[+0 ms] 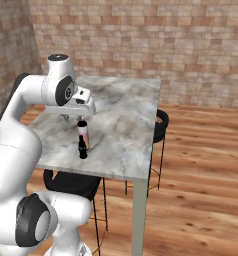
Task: Place the large bottle from the dining counter next to the other large bottle outside the sink, and place the small bottle from the dining counter next to the other small bottle inside the sink.
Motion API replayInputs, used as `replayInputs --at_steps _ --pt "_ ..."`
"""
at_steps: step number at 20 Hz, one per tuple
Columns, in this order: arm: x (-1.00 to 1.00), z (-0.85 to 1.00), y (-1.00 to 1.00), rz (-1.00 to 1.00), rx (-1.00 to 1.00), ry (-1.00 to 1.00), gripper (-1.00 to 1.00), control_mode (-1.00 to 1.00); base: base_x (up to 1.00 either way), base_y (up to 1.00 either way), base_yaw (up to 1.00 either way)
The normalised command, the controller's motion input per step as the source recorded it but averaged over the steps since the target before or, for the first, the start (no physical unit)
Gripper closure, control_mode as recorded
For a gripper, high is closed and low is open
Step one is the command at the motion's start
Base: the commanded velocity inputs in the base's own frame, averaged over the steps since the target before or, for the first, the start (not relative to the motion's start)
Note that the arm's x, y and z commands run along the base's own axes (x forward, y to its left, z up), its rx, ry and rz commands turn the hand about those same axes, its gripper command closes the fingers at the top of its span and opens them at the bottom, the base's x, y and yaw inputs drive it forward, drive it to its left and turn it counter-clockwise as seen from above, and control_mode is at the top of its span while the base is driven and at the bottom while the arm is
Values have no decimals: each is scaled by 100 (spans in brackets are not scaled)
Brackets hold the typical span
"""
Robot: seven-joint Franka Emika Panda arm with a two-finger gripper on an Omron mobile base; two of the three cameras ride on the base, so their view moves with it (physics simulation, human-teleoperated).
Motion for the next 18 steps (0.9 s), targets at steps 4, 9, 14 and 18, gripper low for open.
replayInputs --at_steps 4,9,14,18 --pt "0 -7 5 0 0 0 -100 -100 0 0 0" --pt "0 -11 10 0 0 -1 -100 -100 0 0 0" --pt "0 -8 10 0 0 -8 -100 -100 0 0 0" --pt "0 -2 5 0 0 -13 -100 -100 0 0 0"
